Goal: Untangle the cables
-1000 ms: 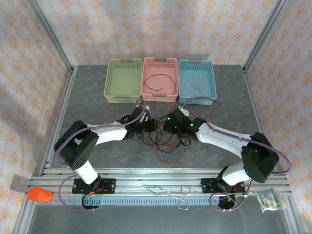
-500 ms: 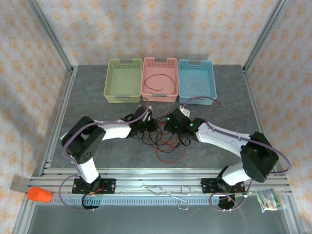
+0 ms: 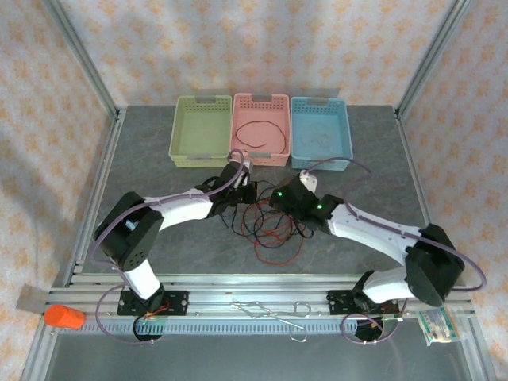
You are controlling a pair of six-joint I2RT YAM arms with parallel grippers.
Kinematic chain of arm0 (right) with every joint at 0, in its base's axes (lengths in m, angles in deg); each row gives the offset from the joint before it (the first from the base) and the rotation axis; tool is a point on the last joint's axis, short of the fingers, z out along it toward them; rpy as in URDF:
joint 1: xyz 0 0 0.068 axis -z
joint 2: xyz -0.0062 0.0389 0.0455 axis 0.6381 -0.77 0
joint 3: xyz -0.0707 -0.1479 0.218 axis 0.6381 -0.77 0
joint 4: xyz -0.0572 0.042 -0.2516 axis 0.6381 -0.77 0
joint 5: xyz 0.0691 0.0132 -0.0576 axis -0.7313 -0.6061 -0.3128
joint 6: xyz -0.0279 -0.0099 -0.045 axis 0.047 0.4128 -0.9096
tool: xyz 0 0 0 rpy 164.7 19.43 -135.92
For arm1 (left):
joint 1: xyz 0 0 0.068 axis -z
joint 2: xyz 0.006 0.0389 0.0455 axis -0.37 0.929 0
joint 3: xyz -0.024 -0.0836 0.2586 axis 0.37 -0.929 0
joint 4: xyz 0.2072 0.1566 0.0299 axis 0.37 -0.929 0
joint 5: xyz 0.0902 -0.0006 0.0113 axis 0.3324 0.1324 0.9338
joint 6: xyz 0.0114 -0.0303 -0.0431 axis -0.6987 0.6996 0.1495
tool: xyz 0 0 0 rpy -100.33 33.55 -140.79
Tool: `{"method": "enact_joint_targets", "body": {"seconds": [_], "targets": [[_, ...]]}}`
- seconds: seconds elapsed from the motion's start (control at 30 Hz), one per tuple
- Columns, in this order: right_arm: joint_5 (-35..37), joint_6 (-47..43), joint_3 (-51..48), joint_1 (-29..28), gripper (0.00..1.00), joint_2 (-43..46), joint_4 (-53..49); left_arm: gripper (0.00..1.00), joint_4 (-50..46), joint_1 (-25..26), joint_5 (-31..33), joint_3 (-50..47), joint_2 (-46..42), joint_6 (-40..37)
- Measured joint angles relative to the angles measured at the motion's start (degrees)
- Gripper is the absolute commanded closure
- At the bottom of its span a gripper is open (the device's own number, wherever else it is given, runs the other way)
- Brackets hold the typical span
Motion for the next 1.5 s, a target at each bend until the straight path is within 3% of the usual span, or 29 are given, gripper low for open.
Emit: {"method": "enact_joint_targets", "body": {"seconds": [0.37,0.6,0.97,1.5], "targets": [[7.08,-2.36,-7.08,0.28,0.04,13.57,7.72,1.0,-4.46,2.93,-0.37,3.5,-7.67,-4.39],[8.57,-7.32,-11.69,1.29,0.02,17.7,13.97,1.0,-5.79,4.24,-1.7,6.78,-11.21,-6.51],[-5.66,-16.11,-14.01,7.3,0.01,19.47,23.61,1.0,-11.28,4.24,-3.28,15.21,-15.04,-9.55],[-16.04,-15.87,-12.35,7.3,0.07,5.88,35.39,1.0,-13.92,4.24,-4.48,21.92,-20.79,-10.6]]}}
